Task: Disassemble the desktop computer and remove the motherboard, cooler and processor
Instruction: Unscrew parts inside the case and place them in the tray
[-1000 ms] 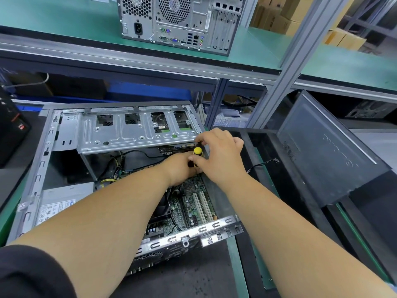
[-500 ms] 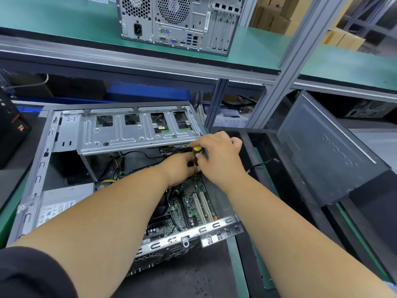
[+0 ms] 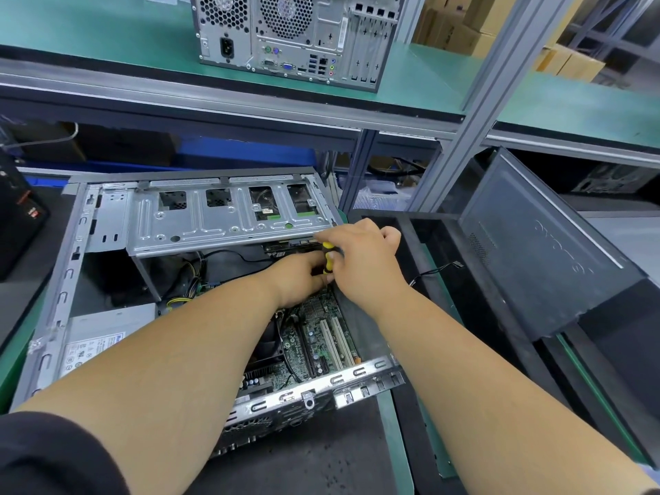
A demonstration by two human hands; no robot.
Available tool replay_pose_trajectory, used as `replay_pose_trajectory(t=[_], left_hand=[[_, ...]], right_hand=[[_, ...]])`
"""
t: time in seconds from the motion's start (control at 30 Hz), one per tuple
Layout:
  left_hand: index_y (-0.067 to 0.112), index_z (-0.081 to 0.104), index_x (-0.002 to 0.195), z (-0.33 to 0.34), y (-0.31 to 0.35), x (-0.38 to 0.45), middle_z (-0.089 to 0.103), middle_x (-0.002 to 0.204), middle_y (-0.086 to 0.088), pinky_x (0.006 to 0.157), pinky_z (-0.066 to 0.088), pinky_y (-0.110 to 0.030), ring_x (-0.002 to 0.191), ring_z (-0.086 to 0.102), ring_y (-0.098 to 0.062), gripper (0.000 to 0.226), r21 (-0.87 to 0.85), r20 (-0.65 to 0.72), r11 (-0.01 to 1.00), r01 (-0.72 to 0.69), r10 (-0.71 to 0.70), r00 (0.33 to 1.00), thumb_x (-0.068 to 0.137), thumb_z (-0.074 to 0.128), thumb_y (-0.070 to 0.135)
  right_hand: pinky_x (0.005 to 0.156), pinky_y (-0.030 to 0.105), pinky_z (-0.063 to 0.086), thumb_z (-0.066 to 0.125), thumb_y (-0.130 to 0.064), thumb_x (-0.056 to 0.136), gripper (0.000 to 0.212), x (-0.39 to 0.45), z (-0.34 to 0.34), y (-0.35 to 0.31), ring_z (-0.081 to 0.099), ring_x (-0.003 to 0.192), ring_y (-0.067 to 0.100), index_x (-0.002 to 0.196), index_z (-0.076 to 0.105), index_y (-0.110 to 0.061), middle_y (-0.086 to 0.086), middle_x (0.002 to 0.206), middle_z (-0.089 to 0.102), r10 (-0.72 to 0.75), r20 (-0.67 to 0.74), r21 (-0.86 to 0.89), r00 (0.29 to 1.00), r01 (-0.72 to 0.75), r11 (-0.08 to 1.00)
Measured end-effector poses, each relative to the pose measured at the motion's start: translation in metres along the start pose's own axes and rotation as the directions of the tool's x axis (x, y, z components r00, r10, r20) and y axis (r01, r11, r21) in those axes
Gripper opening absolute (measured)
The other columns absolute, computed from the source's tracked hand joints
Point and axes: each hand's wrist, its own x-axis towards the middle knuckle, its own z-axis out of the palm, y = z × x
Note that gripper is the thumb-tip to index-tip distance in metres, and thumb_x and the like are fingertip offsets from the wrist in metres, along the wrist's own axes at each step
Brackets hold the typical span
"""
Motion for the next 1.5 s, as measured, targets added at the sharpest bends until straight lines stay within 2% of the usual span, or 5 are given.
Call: replay_pose_trajectory(t=[0.2, 0.5, 0.77, 1.13, 1.5], left_hand=[[0.022, 0.048, 0.094, 0.003, -0.001, 0.0056, 0.054, 0.083, 0.003, 0.067, 0.034, -0.026, 0.081, 0.05, -0.02, 0.014, 0.101, 0.003, 0.995, 0.012, -0.012, 1.0, 0.091, 0.06, 0.028], [0.023, 0.054, 0.125, -0.0002, -0.0029, 0.0055, 0.056, 0.097, 0.006, 0.065, 0.034, -0.02, 0.088, 0.052, -0.014, 0.035, -0.039, -0.012, 0.999, 0.013, -0.013, 1.0, 0.091, 0.061, 0.033], [0.034, 0.044, 0.072, 0.0007, -0.0004, 0.0067, 0.049, 0.068, 0.014, 0.046, 0.028, -0.013, 0.061, 0.044, -0.003, 0.026, -0.012, -0.012, 1.0, 0.027, -0.027, 1.0, 0.086, 0.064, 0.025], [0.032, 0.05, 0.095, -0.0017, -0.0016, 0.0047, 0.055, 0.085, 0.007, 0.055, 0.032, -0.014, 0.078, 0.05, -0.012, 0.012, -0.068, 0.013, 0.998, 0.005, -0.004, 1.0, 0.091, 0.061, 0.029], [0.032, 0.053, 0.084, -0.0023, -0.0043, 0.0072, 0.058, 0.082, 0.011, 0.063, 0.038, -0.022, 0.082, 0.054, -0.015, 0.017, 0.005, 0.028, 1.0, 0.001, -0.002, 1.0, 0.083, 0.069, 0.028]], right_hand=[[0.089, 0.037, 0.017, 0.064, -0.048, 0.086, 0.031, 0.0006, -0.0002, 0.0006, 0.041, 0.111, 0.014, 0.116, 0.066, -0.038, -0.013, 0.11, 0.056, -0.013, -0.053, -0.022, 0.999, 0.012, 1.0], [0.084, 0.034, 0.014, 0.059, -0.016, 0.09, 0.027, 0.0004, 0.0002, -0.0001, 0.044, 0.11, 0.014, 0.108, 0.064, -0.034, -0.014, 0.11, 0.063, 0.043, -0.052, 0.02, 0.998, -0.042, 0.999], [0.091, 0.039, 0.022, 0.064, -0.047, 0.086, 0.025, -0.0014, -0.0029, 0.0006, 0.042, 0.107, 0.013, 0.109, 0.065, -0.036, -0.013, 0.105, 0.054, 0.023, -0.061, 0.028, 0.998, -0.021, 0.999], [0.085, 0.034, 0.014, 0.055, -0.011, 0.088, 0.032, 0.0009, -0.0002, 0.0001, 0.042, 0.111, 0.013, 0.109, 0.064, -0.034, -0.016, 0.107, 0.063, 0.063, -0.03, 0.047, 0.998, -0.061, 0.997], [0.082, 0.035, 0.014, 0.064, -0.028, 0.088, 0.023, 0.0019, 0.0035, 0.0015, 0.042, 0.108, 0.016, 0.11, 0.06, -0.035, -0.014, 0.112, 0.058, 0.004, -0.03, -0.063, 1.0, -0.005, 0.998]])
